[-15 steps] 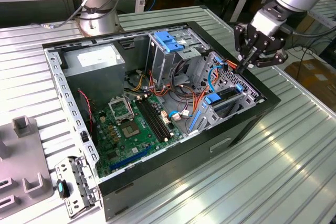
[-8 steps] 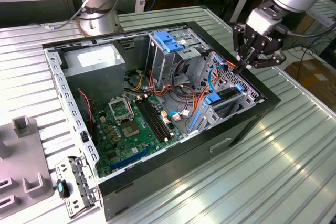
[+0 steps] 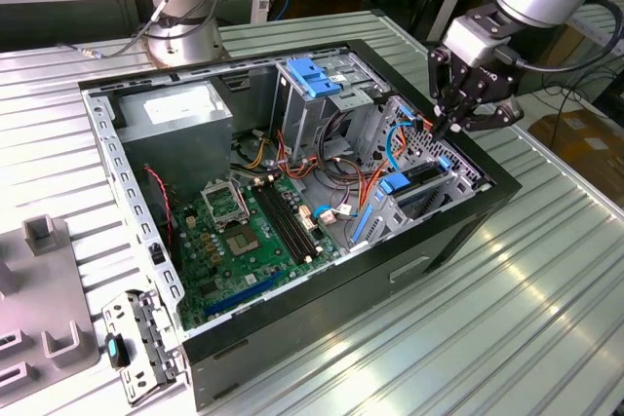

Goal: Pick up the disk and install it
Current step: 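Insert the first disk wire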

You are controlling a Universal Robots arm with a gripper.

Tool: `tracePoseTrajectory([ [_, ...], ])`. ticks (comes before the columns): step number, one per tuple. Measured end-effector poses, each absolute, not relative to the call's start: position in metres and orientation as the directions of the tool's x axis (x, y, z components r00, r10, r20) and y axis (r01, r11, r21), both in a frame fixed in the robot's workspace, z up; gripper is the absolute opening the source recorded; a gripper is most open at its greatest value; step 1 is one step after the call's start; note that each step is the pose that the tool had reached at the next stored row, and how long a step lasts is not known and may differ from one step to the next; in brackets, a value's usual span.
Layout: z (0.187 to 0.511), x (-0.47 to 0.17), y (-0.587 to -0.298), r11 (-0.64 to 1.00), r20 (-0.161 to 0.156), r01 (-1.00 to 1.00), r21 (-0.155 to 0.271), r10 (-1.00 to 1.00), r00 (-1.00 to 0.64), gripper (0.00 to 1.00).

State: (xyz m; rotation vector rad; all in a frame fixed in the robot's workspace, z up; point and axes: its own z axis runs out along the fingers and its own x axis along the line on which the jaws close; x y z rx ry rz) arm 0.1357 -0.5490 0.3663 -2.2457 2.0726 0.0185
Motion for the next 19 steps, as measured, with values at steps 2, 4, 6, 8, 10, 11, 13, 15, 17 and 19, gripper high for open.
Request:
tracePoseTrajectory([
  [2,0.3662,0.1337,-0.5491,-0.078,-0.067,-0.995,-0.055,-0.994,0.082,0.17],
  [4,0.3663,0.1303,-0.5490,-0.078,-0.067,-0.995,-0.055,-0.994,0.082,0.17],
  [6,0.3663,0.1266,-0.5491,-0.078,-0.067,-0.995,-0.055,-0.994,0.082,0.17],
  [8,0.3662,0.1253,-0.5491,-0.078,-0.067,-0.995,-0.055,-0.994,0.082,0.17],
  [10,0.3662,0.1252,-0.5491,-0.078,-0.067,-0.995,-0.055,-0.994,0.082,0.17],
  [11,0.3662,0.1252,-0.5491,-0.078,-0.067,-0.995,-0.055,-0.994,0.082,0.17],
  [13,0.3662,0.1252,-0.5491,-0.078,-0.067,-0.995,-0.055,-0.994,0.082,0.17],
  [15,0.3662,0.1252,-0.5491,-0.078,-0.067,-0.995,-0.055,-0.994,0.082,0.17],
  [17,0.3661,0.1252,-0.5491,-0.078,-0.067,-0.995,-0.055,-0.994,0.082,0.17],
  [19,0.3661,0.1252,-0.5491,-0.078,-0.067,-0.995,-0.055,-0.994,0.082,0.17],
])
